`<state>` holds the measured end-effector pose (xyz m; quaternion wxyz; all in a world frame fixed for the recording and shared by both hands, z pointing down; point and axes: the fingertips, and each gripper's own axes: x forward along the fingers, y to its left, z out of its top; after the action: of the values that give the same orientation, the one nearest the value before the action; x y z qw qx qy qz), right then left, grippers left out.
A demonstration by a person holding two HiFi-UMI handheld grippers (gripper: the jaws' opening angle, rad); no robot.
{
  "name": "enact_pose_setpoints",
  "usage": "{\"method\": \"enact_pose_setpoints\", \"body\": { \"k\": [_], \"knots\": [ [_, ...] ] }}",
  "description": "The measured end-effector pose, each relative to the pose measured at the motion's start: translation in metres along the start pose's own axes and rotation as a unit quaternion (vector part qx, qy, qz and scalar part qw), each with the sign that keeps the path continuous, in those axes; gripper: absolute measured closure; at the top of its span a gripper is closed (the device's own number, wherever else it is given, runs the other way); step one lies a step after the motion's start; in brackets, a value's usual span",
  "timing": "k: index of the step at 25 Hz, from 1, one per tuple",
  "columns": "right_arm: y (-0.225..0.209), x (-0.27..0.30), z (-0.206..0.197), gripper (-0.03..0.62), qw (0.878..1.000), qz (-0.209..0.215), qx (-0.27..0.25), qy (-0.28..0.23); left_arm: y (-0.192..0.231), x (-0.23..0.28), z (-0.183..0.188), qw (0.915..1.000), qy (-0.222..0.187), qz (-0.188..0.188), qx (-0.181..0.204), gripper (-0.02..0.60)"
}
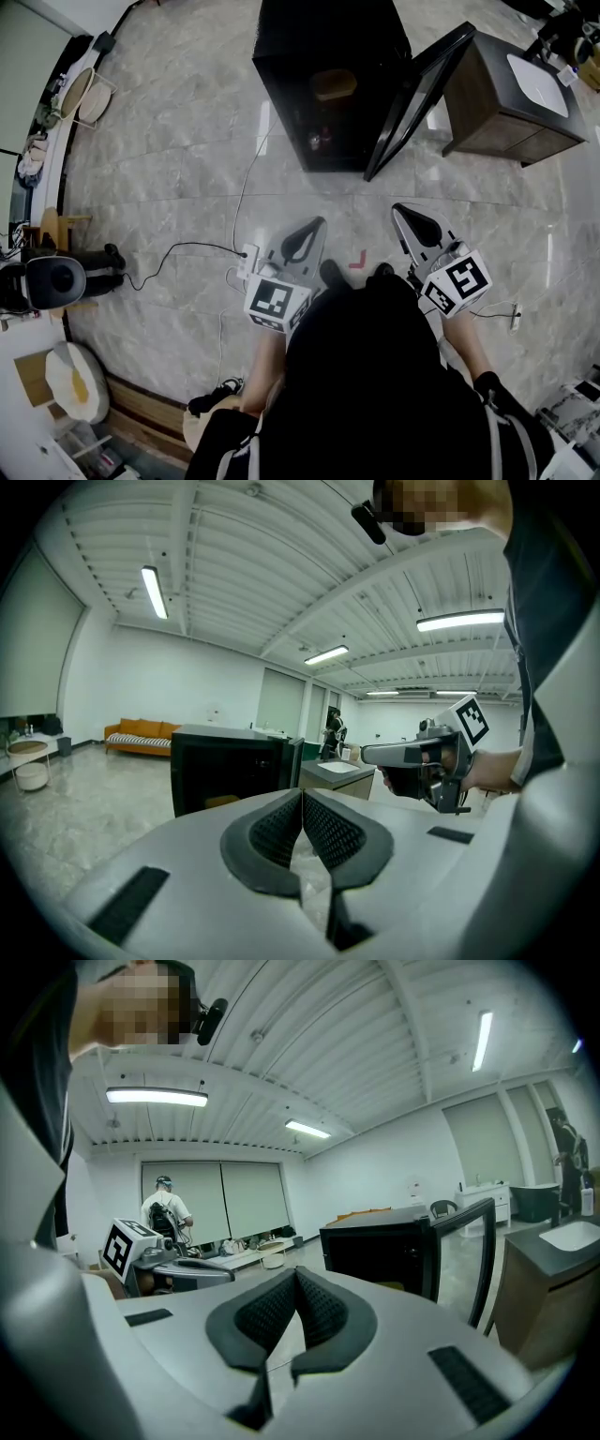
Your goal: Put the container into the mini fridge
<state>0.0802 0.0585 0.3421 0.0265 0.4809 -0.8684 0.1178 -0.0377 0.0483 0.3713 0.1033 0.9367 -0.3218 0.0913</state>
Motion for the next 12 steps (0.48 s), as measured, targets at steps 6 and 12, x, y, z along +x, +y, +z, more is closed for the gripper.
{"method": "enact_pose_setpoints", "body": {
  "k": [6,12],
  "knots": [
    [-0.0043,0.0049,-0.0094,0.577,1.000,0.004,0.000,0.010,0.0023,0.0051,-0.0002,1.0000,0.001,-0.003,0.000,0.548],
    [-0.0069,0.0091,-0.0054,0.577,1.000,0.002,-0.001,0.006,0.0050,0.0080,0.0007,1.0000,0.002,-0.003,-0.002,0.548]
  ]
}}
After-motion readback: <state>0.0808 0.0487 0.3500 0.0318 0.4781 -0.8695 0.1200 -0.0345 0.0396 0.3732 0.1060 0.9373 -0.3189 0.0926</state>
